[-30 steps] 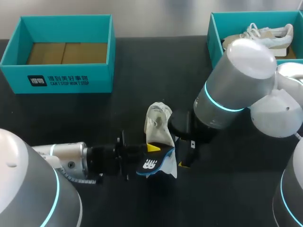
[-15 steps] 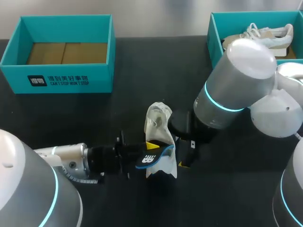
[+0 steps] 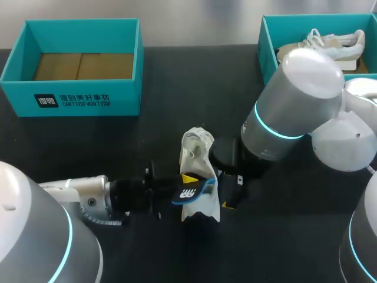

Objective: Take the shoe out of the shoebox, open the shoe tongue, remove and reinsert the insole, then place the shoe into the shoebox

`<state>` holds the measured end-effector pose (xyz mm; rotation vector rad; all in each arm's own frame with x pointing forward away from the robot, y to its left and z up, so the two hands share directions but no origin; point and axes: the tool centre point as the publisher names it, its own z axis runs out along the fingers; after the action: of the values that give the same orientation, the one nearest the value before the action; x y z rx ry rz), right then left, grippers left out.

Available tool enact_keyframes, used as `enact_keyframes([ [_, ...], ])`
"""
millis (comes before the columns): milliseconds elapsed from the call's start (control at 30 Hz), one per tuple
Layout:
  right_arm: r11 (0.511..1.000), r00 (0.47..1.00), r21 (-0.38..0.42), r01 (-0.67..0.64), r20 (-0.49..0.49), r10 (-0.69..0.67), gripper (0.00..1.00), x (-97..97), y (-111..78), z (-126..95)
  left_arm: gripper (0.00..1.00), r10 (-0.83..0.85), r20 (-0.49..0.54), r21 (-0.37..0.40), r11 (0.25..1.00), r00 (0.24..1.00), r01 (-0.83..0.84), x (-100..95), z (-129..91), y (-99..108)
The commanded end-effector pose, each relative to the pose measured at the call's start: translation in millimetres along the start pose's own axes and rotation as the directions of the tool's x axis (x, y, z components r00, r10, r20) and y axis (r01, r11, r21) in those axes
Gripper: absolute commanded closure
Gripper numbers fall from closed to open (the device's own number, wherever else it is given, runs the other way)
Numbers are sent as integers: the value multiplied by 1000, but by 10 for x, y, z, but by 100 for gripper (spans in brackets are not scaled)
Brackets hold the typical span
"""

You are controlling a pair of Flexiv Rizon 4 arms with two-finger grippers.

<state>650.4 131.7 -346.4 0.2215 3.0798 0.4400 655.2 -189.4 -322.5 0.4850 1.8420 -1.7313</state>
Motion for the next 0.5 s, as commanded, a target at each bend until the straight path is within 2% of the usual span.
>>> enact_keyframes([
  [33, 1000, 1000, 1, 0, 1, 0, 0, 9, 3, 6, 100, 11, -25, -13, 1000, 1000, -11, -25, 59, 74],
  [333, 1000, 1000, 1, 0, 1, 0, 0, 9, 3, 6, 100, 73, -75, -1, 997, 995, -73, -30, 124, 173],
  [500, 1000, 1000, 1, 0, 1, 0, 0, 9, 3, 6, 100, 74, -79, -39, 996, 994, -77, -24, 112, 186],
])
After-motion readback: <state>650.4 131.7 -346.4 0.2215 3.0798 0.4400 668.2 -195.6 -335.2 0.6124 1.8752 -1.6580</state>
